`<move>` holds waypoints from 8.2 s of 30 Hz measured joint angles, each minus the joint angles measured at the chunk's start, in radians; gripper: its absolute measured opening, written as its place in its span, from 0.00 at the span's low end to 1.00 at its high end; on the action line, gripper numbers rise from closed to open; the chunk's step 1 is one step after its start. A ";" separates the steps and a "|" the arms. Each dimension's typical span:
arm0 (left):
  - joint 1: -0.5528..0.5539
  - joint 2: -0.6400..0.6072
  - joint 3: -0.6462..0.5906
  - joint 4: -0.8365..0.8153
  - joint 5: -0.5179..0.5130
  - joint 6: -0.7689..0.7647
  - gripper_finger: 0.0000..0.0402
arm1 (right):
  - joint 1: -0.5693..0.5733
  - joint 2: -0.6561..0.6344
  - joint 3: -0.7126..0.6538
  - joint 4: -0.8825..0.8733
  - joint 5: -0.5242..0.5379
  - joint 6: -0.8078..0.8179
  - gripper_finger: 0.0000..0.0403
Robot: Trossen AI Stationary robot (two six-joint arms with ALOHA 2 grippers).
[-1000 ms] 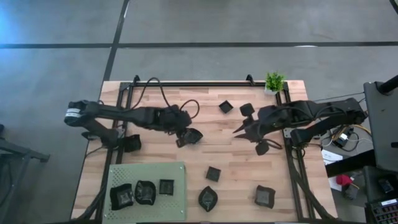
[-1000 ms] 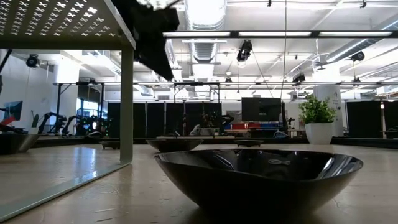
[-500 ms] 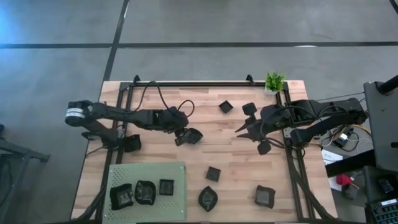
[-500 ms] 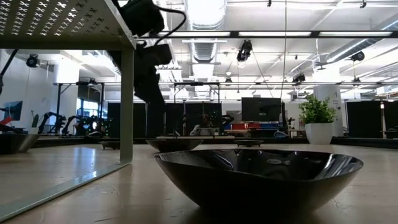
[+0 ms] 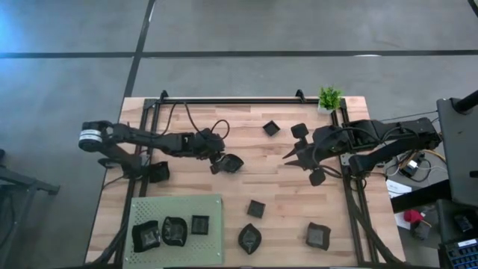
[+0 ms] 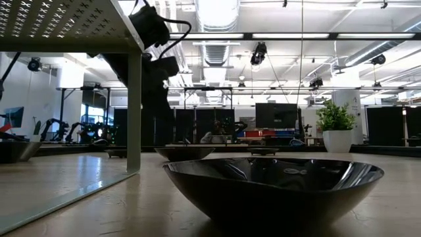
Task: Pick & Place Mini shaped plates
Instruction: Stack the black leaf shaped plate on top of the other black leaf shaped plate on the shelf
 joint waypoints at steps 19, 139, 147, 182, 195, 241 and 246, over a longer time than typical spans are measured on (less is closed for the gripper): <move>0.005 0.141 0.014 0.039 0.000 -0.013 0.17 | 0.000 0.001 0.000 0.000 0.001 -0.019 0.21; 0.004 0.091 0.084 0.072 0.137 -0.263 0.00 | 0.000 0.000 -0.004 0.000 0.001 -0.031 0.17; -0.002 -0.047 0.143 -0.042 0.152 -0.280 0.00 | 0.000 0.000 -0.004 0.000 0.002 -0.031 0.19; -0.210 -0.559 0.162 -0.478 0.330 -0.312 0.00 | 0.000 0.000 -0.003 0.003 0.001 -0.034 0.17; -0.268 -0.516 0.162 -0.567 0.482 -0.313 0.00 | 0.000 0.000 -0.004 0.008 0.001 -0.044 0.17; -0.789 -0.434 0.182 -0.565 0.312 -0.785 0.00 | 0.000 0.000 -0.004 0.010 0.001 -0.041 0.14; -0.788 -0.434 0.182 -0.568 0.307 -0.783 0.01 | 0.000 0.000 -0.004 0.010 0.001 -0.042 0.14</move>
